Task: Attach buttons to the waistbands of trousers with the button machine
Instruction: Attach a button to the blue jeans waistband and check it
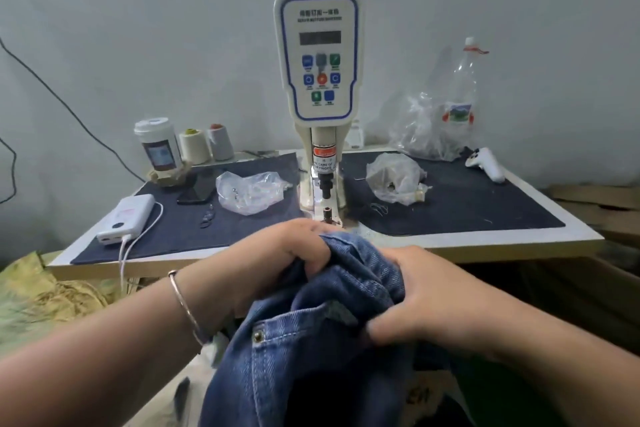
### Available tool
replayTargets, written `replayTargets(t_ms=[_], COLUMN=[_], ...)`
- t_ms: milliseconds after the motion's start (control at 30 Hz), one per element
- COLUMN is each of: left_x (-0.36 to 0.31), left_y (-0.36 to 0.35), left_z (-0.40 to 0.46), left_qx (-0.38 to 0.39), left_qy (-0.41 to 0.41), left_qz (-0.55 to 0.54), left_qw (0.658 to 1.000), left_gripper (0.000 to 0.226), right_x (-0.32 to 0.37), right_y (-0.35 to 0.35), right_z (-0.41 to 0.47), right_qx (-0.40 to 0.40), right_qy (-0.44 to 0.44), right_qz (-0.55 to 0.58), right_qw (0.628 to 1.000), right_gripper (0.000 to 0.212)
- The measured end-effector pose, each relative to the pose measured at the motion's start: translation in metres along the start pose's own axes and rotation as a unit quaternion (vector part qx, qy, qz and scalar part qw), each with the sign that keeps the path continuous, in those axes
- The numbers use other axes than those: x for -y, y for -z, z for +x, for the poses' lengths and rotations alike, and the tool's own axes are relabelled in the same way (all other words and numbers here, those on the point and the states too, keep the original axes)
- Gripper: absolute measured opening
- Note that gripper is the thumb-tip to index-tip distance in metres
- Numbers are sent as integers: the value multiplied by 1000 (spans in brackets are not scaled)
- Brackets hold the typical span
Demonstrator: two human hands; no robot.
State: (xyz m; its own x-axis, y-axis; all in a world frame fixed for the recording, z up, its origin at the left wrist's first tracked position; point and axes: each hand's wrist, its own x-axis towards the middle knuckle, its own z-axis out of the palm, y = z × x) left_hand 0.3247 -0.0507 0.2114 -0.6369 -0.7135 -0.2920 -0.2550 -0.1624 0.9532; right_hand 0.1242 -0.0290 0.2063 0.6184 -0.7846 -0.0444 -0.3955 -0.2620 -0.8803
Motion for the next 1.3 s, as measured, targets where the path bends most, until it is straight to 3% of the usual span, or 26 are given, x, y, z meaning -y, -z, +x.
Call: replayTargets(t_ms=[67,133,233,300,400,533,733,833,900,967,1100,1167,1300], left_x=[-10,-5,3,3,5,19,31,34,38,41,48,48,41], left_y=[1,9,24,37,52,62,73,75,74,71,68,72,93], left_z=[11,-1,-11,-13,-16,-15,-9,-6,-6,-5,-1,0,-8], left_qx=[-23,44,179,195,148,102,38,-9,-24,-32,-99,-101,-124], left_qy=[37,48,88,90,46,8,-8,-44,-69,-78,-77,-59,-56], left_qz=[-45,-84,61,95,52,3,-65,-92,-82,-75,19,13,86], left_qw=[998,994,978,972,987,995,997,995,994,994,992,993,987], left_gripper=[58,53,37,32,35,47,75,79,69,44,9,8,7], right_x=[-11,-16,-18,-22,-32,-37,-51,-57,-60,-65,-75,-79,-85], right_y=[4,12,13,13,25,34,41,39,36,33,25,19,21], right_z=[6,12,24,34,47,58,63,64,65,67,74,82,96], right_qx=[-12,30,98,104,81,84,79,90,89,88,71,33,-57], right_qy=[-90,-158,-189,-191,-191,-176,-176,-159,-143,-137,-161,-176,-144], right_qz=[42,124,190,219,240,292,340,363,385,406,430,390,177], right_qw=[995,979,958,951,949,936,921,914,908,899,885,903,972], right_gripper=[22,23,25,27,45,41,76,68,54,47,37,41,44])
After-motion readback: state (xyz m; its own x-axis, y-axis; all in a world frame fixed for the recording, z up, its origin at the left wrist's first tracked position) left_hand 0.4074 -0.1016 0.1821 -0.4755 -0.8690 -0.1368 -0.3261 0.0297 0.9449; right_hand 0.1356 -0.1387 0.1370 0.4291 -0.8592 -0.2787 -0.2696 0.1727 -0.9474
